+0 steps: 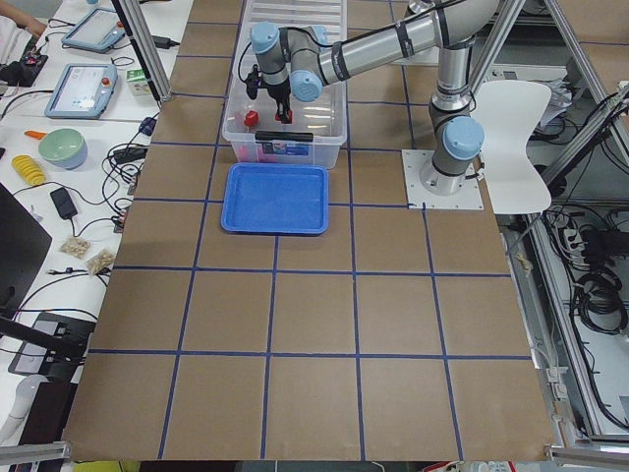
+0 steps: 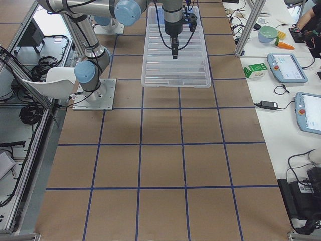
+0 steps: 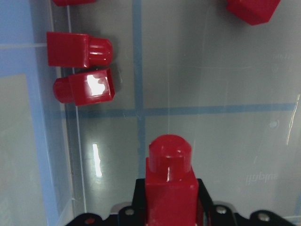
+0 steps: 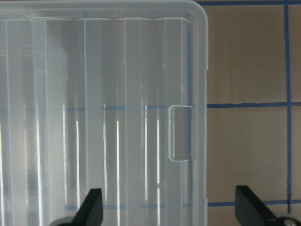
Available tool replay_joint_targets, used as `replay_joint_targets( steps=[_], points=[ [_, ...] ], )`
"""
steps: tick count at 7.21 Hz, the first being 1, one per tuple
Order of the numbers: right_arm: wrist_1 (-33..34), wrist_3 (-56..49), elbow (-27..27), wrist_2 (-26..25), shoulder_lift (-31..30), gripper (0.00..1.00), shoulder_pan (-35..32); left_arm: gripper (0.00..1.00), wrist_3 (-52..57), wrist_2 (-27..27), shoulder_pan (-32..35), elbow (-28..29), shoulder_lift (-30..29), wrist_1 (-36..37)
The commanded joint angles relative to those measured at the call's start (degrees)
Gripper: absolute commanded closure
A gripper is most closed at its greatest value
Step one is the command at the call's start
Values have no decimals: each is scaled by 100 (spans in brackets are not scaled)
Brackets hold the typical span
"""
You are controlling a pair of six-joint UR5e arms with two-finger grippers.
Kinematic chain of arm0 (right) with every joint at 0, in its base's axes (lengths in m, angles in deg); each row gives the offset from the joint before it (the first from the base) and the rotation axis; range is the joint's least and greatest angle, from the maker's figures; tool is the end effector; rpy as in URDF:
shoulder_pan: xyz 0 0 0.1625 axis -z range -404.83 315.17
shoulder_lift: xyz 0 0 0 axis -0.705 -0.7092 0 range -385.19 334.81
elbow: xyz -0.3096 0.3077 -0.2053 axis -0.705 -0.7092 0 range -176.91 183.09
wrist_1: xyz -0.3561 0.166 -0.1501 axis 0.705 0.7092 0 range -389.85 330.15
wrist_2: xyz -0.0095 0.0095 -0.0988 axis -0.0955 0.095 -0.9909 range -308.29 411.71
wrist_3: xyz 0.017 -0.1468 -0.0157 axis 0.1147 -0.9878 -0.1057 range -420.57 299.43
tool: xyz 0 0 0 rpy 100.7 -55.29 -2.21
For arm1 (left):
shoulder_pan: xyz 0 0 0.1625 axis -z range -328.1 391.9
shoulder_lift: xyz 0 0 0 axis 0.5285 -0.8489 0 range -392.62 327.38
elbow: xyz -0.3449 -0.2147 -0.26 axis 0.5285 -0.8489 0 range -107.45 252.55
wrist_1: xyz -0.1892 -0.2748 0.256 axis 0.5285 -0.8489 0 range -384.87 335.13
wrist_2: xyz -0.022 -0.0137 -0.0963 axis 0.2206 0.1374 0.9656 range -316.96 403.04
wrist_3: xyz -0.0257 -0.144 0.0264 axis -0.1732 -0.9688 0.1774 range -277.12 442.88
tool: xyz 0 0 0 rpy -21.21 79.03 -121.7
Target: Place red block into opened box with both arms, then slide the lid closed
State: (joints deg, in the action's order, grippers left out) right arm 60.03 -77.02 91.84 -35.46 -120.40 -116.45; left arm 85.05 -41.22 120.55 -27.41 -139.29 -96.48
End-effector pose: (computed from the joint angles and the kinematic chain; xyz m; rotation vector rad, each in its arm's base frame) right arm -0.0140 -0.4885 0.5512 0.0484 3.1215 -0.1877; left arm -0.1346 -0.5757 0.2851 -0.0106 -3.0298 -0.2137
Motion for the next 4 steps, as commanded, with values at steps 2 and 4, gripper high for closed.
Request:
replay_joint_targets(
  steps=[2,4],
  points=[
    [501,1754,-33,16,431,0,-1394,100,30,-3,13,-32,-388,366],
    [663,2041,-51,-500,670,0,-1785,100,38,-12,13,-111,-547,464]
  ],
)
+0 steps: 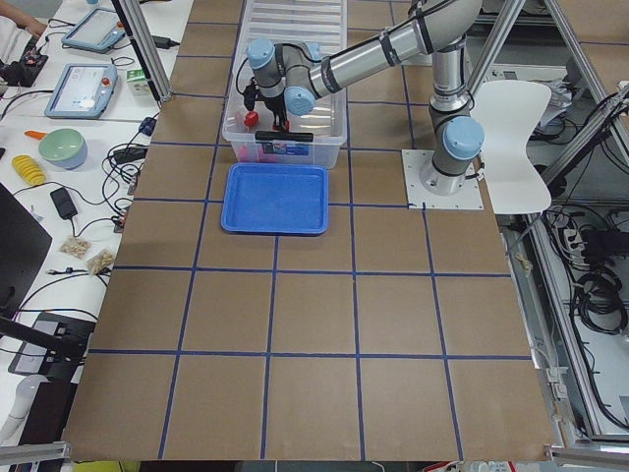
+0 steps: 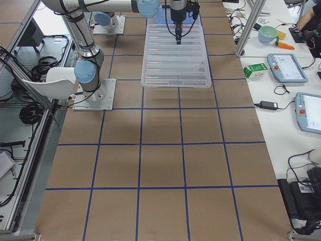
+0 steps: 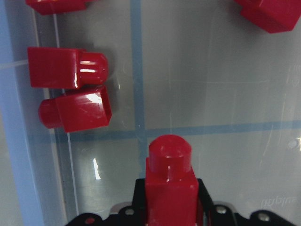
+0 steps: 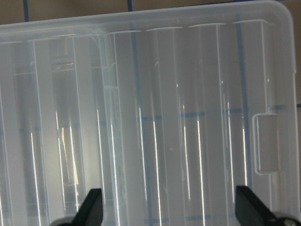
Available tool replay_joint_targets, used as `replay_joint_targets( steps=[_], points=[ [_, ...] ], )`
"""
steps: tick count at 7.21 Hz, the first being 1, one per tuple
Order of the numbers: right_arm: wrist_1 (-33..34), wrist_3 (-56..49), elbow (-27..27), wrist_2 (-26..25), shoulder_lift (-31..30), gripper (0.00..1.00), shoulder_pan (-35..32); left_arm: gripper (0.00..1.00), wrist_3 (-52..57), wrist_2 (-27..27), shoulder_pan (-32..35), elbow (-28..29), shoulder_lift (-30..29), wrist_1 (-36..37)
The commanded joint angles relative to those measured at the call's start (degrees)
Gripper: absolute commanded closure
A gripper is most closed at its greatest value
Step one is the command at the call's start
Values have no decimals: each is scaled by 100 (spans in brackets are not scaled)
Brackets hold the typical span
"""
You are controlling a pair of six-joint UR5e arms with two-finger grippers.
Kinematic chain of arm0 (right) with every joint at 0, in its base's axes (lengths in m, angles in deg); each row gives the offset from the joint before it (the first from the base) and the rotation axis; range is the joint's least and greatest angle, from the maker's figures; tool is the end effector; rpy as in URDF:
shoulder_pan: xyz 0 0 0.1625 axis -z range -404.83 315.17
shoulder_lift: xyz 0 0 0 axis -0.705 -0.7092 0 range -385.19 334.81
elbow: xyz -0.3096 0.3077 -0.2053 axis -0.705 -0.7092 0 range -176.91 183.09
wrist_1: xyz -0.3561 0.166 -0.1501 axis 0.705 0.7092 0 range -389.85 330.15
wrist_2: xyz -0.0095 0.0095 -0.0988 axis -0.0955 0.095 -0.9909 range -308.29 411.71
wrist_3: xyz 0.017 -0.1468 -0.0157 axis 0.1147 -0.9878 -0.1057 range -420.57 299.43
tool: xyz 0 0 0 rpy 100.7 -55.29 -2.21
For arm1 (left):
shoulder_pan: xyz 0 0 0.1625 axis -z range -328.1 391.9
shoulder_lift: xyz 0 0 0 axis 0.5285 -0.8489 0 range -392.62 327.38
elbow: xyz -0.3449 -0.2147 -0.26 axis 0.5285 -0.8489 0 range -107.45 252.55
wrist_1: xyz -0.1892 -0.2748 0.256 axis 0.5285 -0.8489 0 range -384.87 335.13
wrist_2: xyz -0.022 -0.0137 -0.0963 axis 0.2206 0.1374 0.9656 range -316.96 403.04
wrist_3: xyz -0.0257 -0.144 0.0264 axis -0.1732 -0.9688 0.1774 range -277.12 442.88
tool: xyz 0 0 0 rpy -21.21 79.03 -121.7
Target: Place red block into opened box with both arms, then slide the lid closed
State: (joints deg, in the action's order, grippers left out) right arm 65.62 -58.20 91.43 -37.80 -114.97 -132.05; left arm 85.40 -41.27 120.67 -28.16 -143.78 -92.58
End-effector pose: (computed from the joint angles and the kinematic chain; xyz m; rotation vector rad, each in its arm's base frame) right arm 0.1094 -0.5234 0.5193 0.1398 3.1246 -0.1885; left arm -0.1354 -0.5896 0.2393 -0.0213 -3.0269 -0.2488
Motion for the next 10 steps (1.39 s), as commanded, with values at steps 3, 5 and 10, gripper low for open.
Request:
replay_joint_targets(
  steps=[3,5,10],
  points=[
    [95,97,-19,-208,127,0,-182,100,65,2,0,-325,-274,537],
    [95,106,-10,-190,110,0,-173,100,100,2,-8,-362,-300,574],
    [95,114,-1,-199,118,0,-190,13,47,-7,-8,-353,-301,592]
  ],
)
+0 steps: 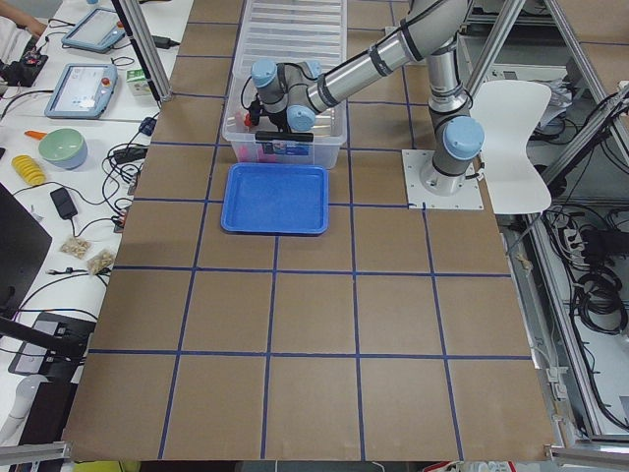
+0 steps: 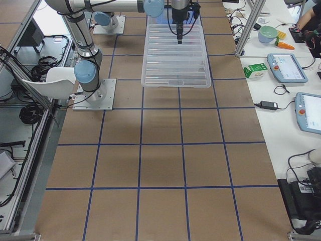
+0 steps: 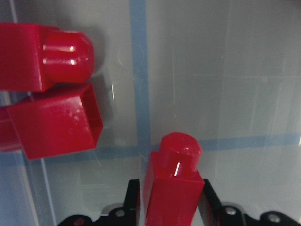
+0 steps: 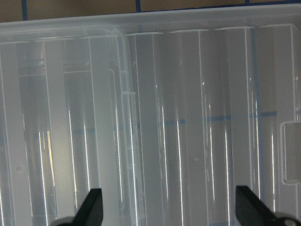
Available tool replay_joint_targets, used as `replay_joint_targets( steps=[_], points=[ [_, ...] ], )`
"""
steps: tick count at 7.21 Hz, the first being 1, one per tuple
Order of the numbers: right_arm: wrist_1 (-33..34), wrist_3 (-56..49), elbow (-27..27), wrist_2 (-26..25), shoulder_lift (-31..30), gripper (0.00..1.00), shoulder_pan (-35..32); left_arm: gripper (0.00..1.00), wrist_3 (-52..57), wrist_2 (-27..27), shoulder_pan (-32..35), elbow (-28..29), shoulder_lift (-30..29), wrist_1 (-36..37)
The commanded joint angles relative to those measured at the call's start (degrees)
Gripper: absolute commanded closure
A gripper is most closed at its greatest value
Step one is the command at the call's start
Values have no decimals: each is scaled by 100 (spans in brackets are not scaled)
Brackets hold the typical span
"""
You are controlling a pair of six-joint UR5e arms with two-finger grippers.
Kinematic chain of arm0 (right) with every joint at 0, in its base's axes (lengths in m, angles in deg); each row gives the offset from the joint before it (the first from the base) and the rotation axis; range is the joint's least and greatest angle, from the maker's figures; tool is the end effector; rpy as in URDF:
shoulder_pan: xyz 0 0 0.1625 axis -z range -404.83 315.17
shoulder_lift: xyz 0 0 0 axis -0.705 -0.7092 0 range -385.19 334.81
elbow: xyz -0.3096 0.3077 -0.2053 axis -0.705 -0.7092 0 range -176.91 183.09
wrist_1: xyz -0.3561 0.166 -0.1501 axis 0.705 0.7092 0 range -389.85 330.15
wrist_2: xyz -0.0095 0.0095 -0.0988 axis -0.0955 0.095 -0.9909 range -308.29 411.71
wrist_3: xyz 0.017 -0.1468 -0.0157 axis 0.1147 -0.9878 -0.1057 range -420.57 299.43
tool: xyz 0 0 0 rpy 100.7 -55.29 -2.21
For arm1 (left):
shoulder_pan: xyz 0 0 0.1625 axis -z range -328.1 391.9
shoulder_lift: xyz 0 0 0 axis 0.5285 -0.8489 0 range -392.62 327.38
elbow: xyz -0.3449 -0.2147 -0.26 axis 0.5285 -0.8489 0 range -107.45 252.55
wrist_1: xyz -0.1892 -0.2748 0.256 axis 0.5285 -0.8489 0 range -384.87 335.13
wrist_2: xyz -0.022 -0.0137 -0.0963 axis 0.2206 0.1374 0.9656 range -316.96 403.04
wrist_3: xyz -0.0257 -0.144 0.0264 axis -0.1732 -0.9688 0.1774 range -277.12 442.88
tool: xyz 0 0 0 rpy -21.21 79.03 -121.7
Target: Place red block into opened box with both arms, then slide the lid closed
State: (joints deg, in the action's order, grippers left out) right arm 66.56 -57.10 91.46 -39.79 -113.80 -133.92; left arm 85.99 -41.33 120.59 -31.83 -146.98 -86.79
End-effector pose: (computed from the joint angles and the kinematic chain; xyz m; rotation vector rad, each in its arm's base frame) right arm 0.1211 -0.5288 0.5103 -0.1214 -3.1105 0.1813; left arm -0.1345 -0.5839 0.1885 -0.0335 -3.0239 -0.2764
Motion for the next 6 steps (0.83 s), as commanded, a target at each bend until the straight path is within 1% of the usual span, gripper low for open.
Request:
replay_joint_targets(
  steps=[1,2,3,4,5,6],
  points=[
    [1,4,-4,0,1,0,-4,6,-21,-17,-9,101,106,4],
    [10,4,-4,0,1,0,-4,0,-30,-9,-18,163,211,-65],
    [-8,-5,-12,-9,-7,0,-4,0,-47,-9,-26,303,308,-344],
    [1,-5,-13,0,1,0,-4,0,-56,-9,-26,608,422,-756],
    [-8,-5,-4,0,1,0,-4,0,-65,-18,-26,1012,554,-1378],
    [1,-5,-12,0,10,0,-4,0,-56,-26,-35,1381,694,-1819]
  ],
)
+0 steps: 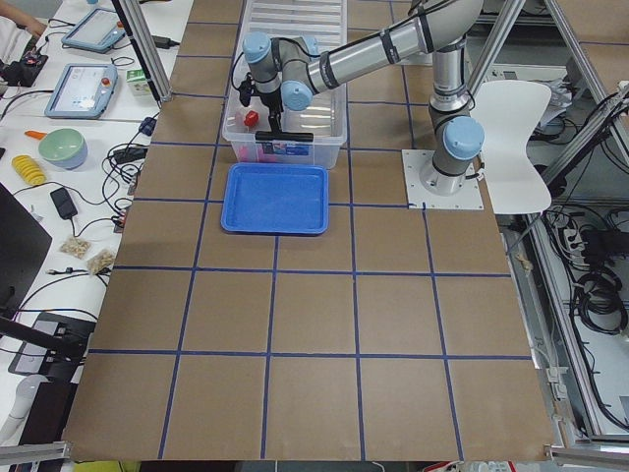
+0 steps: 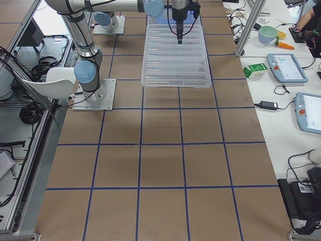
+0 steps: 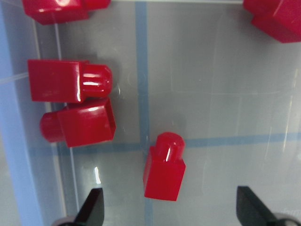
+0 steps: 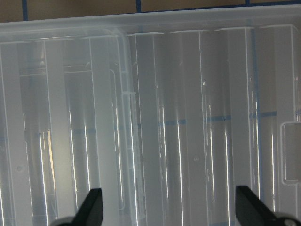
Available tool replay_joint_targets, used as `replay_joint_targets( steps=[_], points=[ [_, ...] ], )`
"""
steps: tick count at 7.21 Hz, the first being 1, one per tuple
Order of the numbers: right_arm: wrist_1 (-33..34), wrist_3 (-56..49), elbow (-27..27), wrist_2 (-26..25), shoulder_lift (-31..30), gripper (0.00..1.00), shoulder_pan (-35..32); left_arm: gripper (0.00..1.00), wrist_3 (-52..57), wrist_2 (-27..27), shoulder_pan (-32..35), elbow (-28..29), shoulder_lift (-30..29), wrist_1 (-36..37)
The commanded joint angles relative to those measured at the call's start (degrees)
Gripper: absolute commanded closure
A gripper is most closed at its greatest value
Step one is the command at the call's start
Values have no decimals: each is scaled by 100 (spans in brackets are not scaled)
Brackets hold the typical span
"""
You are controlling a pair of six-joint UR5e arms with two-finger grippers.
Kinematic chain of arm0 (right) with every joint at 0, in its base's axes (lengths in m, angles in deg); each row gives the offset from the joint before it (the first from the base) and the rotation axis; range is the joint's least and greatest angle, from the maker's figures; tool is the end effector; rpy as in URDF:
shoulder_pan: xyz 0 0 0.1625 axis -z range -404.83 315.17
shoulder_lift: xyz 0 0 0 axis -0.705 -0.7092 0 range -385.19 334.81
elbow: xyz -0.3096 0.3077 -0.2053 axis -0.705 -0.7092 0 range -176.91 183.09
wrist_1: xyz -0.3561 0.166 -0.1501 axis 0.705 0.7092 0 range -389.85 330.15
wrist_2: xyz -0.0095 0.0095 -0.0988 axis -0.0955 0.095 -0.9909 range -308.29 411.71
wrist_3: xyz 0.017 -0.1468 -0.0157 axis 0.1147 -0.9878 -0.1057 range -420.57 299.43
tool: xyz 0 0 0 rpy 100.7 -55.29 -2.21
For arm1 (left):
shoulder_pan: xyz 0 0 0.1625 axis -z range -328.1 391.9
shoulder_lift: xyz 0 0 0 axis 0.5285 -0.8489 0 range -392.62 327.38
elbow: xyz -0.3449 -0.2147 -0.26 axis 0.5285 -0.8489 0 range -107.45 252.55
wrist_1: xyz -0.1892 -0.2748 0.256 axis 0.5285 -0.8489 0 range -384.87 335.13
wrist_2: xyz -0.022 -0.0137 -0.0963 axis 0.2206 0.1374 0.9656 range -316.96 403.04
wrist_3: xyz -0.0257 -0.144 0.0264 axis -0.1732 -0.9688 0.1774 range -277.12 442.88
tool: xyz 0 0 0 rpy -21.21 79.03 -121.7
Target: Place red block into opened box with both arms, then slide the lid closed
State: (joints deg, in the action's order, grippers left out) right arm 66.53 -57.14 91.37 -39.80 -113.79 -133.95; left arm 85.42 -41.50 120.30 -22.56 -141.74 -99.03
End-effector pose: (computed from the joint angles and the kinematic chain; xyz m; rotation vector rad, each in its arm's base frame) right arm 0.1214 -0.5289 0.5110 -0.1196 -3.1103 0.1827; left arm -0.1306 -0.6026 0.2936 -0.0141 -3.0335 -0.2173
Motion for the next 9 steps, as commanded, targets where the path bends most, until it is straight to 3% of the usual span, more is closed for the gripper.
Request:
replay_joint_targets(
  steps=[1,3,4,6,9],
  points=[
    [-4,0,-4,1,0,0,0,0,1,-114,-6,771,294,-974],
    [-4,0,-4,-8,0,0,0,0,10,-263,-59,967,600,-1442],
    [4,0,-4,9,8,0,18,0,10,-873,2,898,846,-1731],
    [-39,-349,-4,1,17,0,157,0,-7,-103,-15,801,1303,-1874],
    [-49,-422,5,-17,-44,0,342,0,19,-297,20,670,1604,-2120]
  ],
)
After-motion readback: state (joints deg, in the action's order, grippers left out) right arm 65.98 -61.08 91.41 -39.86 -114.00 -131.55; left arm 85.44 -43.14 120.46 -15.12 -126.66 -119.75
